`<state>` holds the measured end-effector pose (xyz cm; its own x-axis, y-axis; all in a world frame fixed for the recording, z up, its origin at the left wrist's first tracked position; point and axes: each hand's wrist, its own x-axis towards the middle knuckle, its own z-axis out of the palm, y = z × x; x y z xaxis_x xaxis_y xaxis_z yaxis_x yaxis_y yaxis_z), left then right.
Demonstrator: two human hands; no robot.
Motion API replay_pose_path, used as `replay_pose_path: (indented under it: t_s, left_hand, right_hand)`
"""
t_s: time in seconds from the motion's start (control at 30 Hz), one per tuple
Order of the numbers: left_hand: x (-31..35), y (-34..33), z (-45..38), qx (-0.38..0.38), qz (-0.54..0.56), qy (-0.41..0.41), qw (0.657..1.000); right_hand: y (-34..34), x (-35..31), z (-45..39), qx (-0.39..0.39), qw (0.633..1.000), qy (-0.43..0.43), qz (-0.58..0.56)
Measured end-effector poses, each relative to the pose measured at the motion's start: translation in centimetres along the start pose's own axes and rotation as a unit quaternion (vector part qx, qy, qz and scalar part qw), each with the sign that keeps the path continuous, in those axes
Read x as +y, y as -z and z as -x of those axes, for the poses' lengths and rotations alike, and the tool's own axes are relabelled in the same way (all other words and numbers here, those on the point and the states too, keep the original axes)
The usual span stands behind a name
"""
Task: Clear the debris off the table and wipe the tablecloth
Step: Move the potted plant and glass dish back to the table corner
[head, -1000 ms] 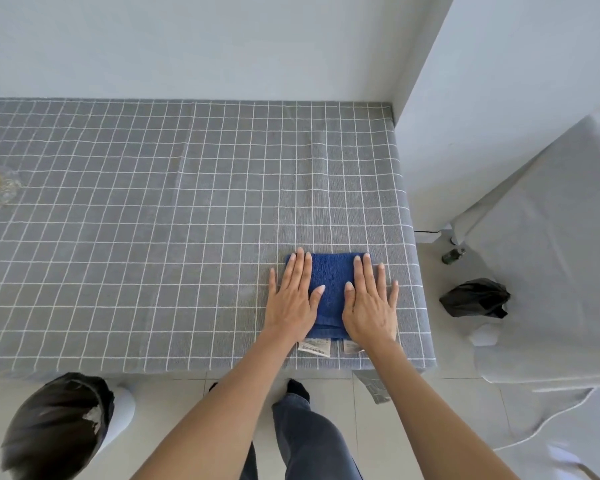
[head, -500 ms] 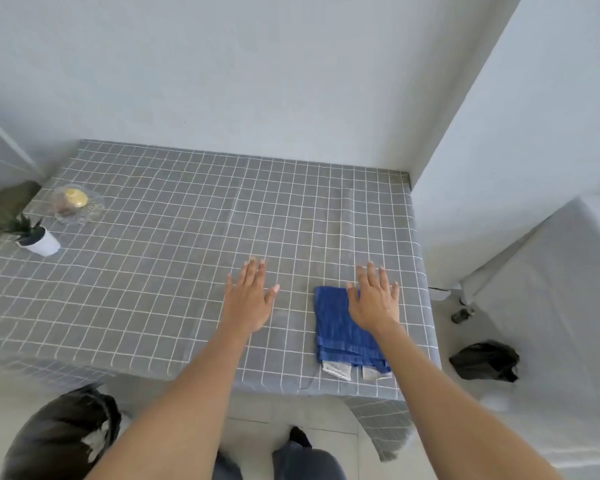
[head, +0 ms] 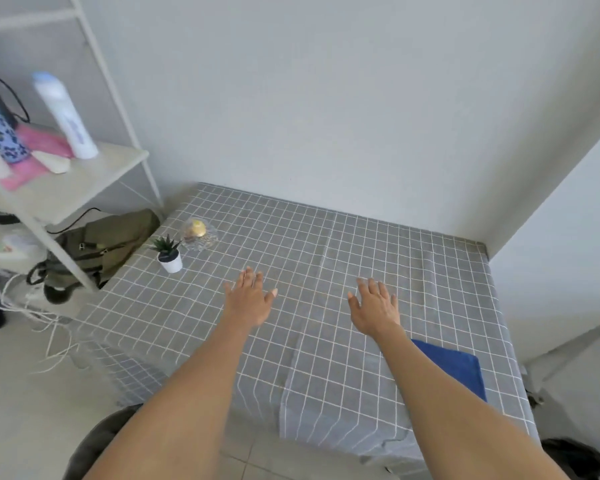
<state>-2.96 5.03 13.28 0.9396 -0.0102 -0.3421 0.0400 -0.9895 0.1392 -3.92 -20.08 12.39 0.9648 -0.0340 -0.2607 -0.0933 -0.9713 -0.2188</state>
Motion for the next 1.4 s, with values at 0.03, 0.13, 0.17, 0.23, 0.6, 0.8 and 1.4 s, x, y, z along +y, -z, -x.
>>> replay_pose_path:
  t_s: [0.03,0.13,0.17,0.23,0.6,0.8,1.4]
  left_hand:
    - [-1.6,0.3,0.3,-0.001,0.002,0.008,1.000]
    - [-6.6,1.0,0.9,-0.005,0.011,0.032,0.999]
    - [-8.2,1.1,1.0,-0.003,0.013,0.040,0.999]
    - [-11.1,1.2,1.4,0.005,0.014,0.058,0.998]
    - [-19.9,0.0,2.2,0.017,0.060,0.150,0.987]
    - [-20.9,-1.4,-0.5,-0.005,0.077,0.191,0.979]
    - [-21.9,-3.8,-11.0,0.101,0.224,0.244,0.938]
  right_hand:
    - [-0.2,-1.6,-0.2,0.000,1.000,0.007,0.001]
    - [-1.0,-6.4,-0.9,-0.004,1.000,0.027,-0.001]
    - [-1.3,-7.9,-1.1,-0.006,0.999,0.035,0.001]
    - [-1.8,-10.9,-1.6,-0.010,0.998,0.054,0.005]
    - [-4.3,-22.1,-6.1,-0.050,0.984,0.167,0.045]
    - [-4.8,-25.6,-11.0,-0.073,0.974,0.206,0.065]
    - [-8.2,-31.5,-24.8,-0.080,0.959,0.270,0.006]
